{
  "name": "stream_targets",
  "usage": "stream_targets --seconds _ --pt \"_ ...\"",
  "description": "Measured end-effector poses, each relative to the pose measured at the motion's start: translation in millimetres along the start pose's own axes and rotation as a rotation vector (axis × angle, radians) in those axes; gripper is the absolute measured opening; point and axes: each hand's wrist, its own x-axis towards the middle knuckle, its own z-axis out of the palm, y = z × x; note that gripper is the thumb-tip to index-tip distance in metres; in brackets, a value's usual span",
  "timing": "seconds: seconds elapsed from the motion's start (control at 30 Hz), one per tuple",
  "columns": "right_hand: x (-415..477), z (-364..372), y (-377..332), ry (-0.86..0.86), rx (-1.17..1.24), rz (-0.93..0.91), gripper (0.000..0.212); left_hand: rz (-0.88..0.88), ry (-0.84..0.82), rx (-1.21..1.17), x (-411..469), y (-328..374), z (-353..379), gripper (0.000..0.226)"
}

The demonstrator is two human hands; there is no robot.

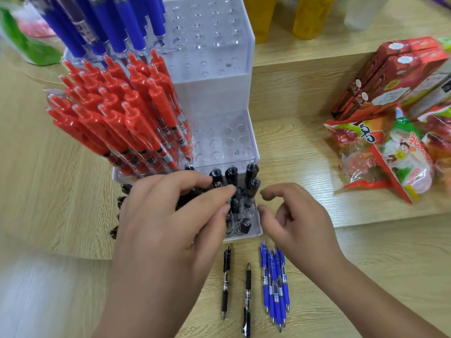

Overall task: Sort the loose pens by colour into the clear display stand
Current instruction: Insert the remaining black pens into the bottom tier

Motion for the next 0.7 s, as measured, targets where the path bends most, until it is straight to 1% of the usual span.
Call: stream_targets --seconds 0.1,0.2,0.27,0.33,0.4,0.43,0.47,0.5,0.57,0.6,0.63,0.7 --pt "-17.8 -8.2 8.1 0.014 0.042 0.080 0.023 0.002 0.024 -0.008 -1.4 4.2 -2.2 0.025" --pt "-48.3 -13.9 15.1 0.005 0.066 0.148 0.016 0.006 0.069 -0.063 -19.2 3.7 -4.9 0.022" --pt "-72.0 -11.8 18.6 -0.042 0.066 0.188 0.013 -0.029 0.097 -0.129 -41.4 0.8 -3.6 0.019" --pt "-96.1 -2.7 22.6 -0.107 0.049 0.234 0.014 -0.077 0.174 -0.180 -68.6 -0.8 4.2 0.015" --pt "-115.6 13.2 26.4 -0.185 0.004 0.291 0.013 -0.167 0.262 -0.204 -95.3 -2.4 20.7 0.012" --pt "-123.6 23.6 28.1 -0.237 -0.026 0.320 0.013 -0.220 0.272 -0.211 -108.7 -5.7 32.7 0.011" --pt "-130.8 34.5 29.5 -0.292 -0.066 0.337 0.014 -0.283 0.241 -0.222 -121.8 -10.2 46.5 0.011" --pt "-136.9 45.7 31.5 -0.350 -0.117 0.339 0.016 -0.370 0.172 -0.247 -134.1 -15.9 61.4 0.012" --pt "-145.1 65.1 36.3 -0.450 -0.213 0.331 0.016 -0.600 -0.026 -0.320 -154.6 -27.7 91.9 0.018" --pt "-147.4 73.1 39.4 -0.471 -0.250 0.322 0.017 -0.699 -0.113 -0.339 -162.6 -33.2 108.0 0.020" --pt "-147.8 79.6 41.7 -0.467 -0.282 0.307 0.017 -0.763 -0.179 -0.336 -168.6 -38.0 123.0 0.022" --pt "-145.6 90.1 44.2 -0.457 -0.364 0.285 0.018 -0.796 -0.265 -0.268 -176.1 -46.4 150.7 0.025"
